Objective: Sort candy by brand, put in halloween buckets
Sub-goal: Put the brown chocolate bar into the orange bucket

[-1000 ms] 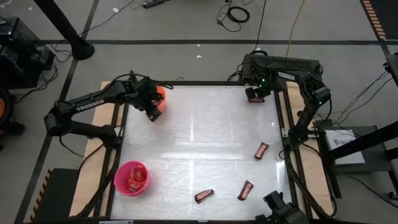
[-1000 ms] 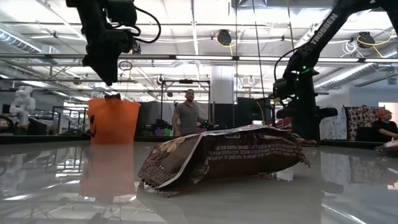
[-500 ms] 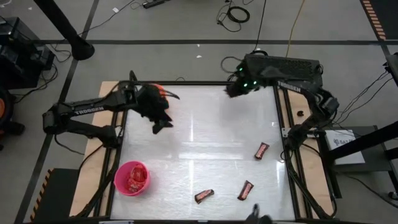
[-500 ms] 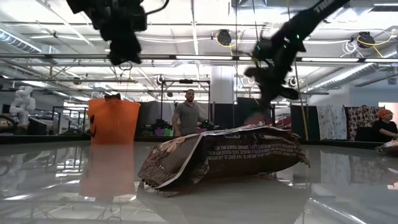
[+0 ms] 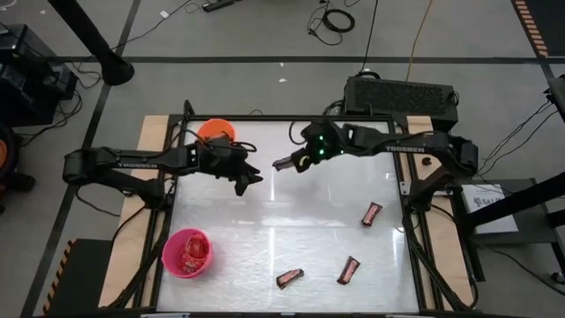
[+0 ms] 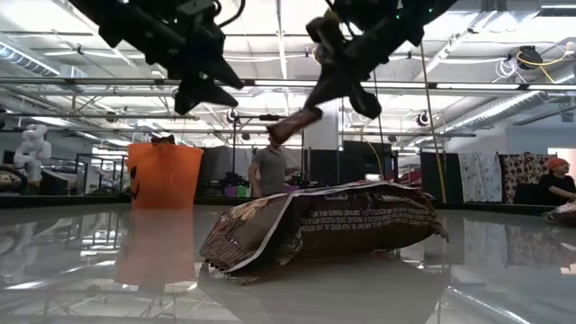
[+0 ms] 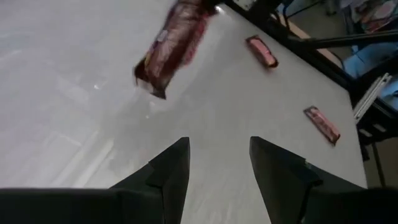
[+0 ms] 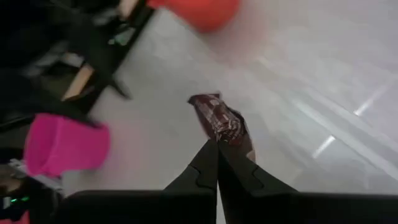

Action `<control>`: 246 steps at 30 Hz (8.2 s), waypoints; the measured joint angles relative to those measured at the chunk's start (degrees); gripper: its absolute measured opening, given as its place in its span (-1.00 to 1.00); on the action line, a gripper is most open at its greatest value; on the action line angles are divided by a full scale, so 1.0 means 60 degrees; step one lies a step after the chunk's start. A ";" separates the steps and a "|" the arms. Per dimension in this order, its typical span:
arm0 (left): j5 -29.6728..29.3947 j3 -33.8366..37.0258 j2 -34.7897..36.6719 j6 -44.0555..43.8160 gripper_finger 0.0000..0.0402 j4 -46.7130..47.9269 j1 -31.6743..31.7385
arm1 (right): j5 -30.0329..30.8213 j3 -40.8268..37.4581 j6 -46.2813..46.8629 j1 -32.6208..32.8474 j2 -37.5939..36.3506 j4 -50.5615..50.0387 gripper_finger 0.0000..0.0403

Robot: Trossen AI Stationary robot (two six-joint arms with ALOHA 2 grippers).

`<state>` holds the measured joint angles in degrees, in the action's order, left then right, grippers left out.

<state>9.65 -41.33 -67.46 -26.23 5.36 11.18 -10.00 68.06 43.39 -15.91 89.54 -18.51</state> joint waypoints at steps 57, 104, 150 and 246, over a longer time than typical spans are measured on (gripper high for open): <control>-0.0936 -0.0309 -0.1482 0.2762 -0.98 -0.1139 -0.0386 | 0.0113 0.0006 0.0170 0.1159 -0.0032 -0.0232 -0.87; -0.6357 -0.3368 0.0076 0.4501 -0.46 1.0098 0.2962 | -0.0117 0.0006 0.0198 0.1954 -0.0051 -0.1320 -0.68; 0.1880 -0.3361 -0.1176 0.4708 -0.31 0.3043 -0.0524 | -0.1259 -0.0362 0.9416 0.8103 0.0876 -0.5058 0.11; 0.2638 -0.3364 -0.4572 0.1434 -0.31 0.1152 -0.0736 | 0.1106 -0.2700 0.2790 0.3403 0.0750 0.4485 -0.99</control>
<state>25.48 -61.52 -94.89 -17.62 12.27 6.76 -3.37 51.86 60.13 4.51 94.04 8.39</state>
